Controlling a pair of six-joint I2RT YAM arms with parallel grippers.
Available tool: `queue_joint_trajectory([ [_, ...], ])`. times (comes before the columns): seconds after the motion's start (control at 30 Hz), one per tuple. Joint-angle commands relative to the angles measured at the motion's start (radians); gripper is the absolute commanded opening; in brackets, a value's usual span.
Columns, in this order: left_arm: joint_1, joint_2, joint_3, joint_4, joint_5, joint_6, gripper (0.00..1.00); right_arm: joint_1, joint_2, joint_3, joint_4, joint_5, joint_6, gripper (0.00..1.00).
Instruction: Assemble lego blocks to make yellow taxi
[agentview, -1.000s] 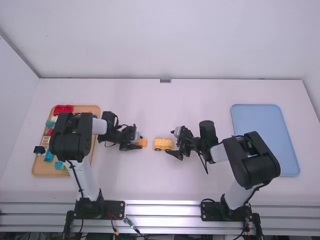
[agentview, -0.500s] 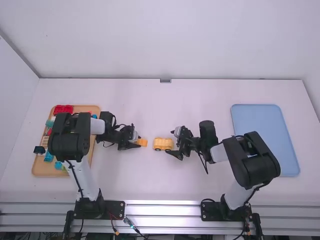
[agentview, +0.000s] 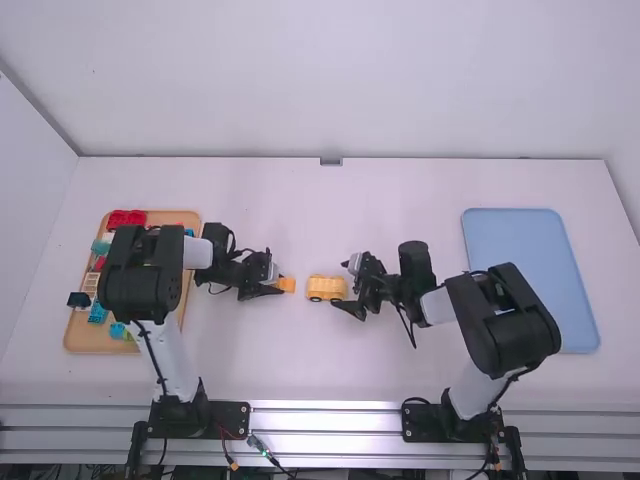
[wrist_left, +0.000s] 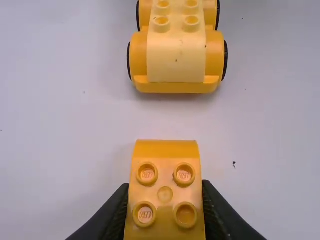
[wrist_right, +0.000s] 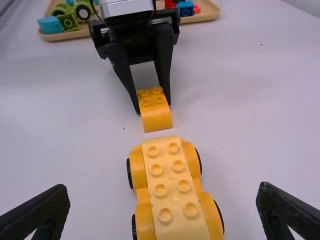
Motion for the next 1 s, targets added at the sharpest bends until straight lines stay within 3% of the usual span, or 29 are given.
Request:
queue_joint_trajectory([
  [0.0,0.004,0.01,-0.013,-0.002,0.011,0.007,0.3,0.0,0.007,0.015,0.0,-0.01,0.001,0.99],
  [0.23,0.003,0.01,0.022,-0.046,0.082,-0.015,0.28,0.009,0.007,0.014,-0.045,0.015,-0.016,0.99],
  [0.37,0.003,0.01,0.063,-0.078,0.061,-0.062,0.2,0.043,0.007,0.014,-0.06,0.051,-0.035,0.99],
  [0.57,-0.004,-0.014,0.126,-0.209,0.071,-0.053,0.18,0.084,0.029,0.014,-0.045,0.152,-0.044,0.99],
  [0.77,-0.016,-0.065,0.136,-0.269,0.09,-0.053,0.13,0.078,0.173,0.045,0.101,0.101,-0.043,0.98],
  [0.97,-0.032,-0.121,0.135,-0.312,0.098,-0.053,0.12,0.077,0.314,0.154,0.099,0.016,-0.075,0.99],
])
